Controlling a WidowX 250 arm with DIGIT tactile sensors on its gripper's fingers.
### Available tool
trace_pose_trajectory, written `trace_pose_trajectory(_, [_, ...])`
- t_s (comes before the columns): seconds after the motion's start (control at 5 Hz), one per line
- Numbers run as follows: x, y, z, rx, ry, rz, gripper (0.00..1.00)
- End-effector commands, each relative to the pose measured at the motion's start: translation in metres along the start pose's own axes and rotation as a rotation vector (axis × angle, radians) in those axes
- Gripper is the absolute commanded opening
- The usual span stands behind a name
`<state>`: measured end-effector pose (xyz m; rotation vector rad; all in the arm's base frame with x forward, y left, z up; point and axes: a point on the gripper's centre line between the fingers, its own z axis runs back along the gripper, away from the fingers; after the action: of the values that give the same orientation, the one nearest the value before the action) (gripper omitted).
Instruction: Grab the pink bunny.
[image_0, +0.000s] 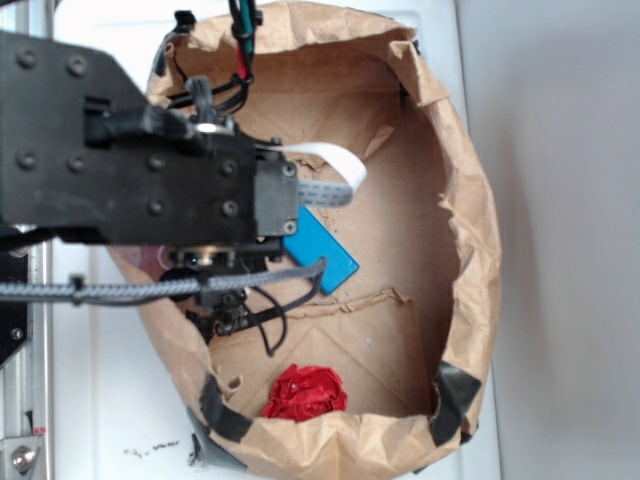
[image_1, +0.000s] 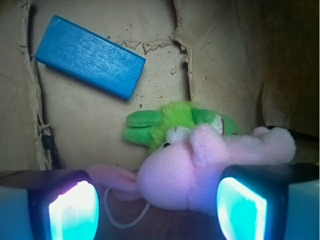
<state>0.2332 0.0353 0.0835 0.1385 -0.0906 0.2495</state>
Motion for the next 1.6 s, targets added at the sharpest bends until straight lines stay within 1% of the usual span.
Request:
trace_pose_trajectory(0.0, [0.015,0.007,-0.022,0.114,-0.123,0.009,1.00])
trace_pose_trajectory(0.2, [0.009,0.001,-0.035,0.152,-0.112,0.016,1.00])
trace_pose_trajectory(0.6, [0.000,-0.005,-0.032,0.161,-0.148,-0.010,1.00])
trace_pose_trajectory(1.0, [-0.010,-0.003,-0.033,0.182,-0.154,-0.009,1.00])
trace_pose_trajectory(1.2, [-0.022,-0.003,-0.038,0.210,-0.161,-0.002,0.91])
trace_pose_trajectory(1.4, [-0.040,-0.013,-0.045,0.250,-0.155,-0.018,1.00])
